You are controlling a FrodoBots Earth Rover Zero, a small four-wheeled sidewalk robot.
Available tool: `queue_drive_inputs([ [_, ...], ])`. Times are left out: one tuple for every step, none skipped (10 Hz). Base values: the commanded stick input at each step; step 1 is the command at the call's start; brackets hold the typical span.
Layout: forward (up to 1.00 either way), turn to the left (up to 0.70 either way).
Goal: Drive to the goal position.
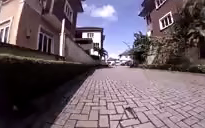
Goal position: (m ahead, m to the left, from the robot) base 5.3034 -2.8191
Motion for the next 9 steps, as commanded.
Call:
queue_drive_inputs([
  [0.69,0.03],
  [0.69,0.03],
  [0.69,0.03],
  [0.69,0.03],
  [0.69,0.03],
  [0.69,0.03],
  [0.69,0.03],
  [0.69,0.03],
  [0.69,0.03],
])
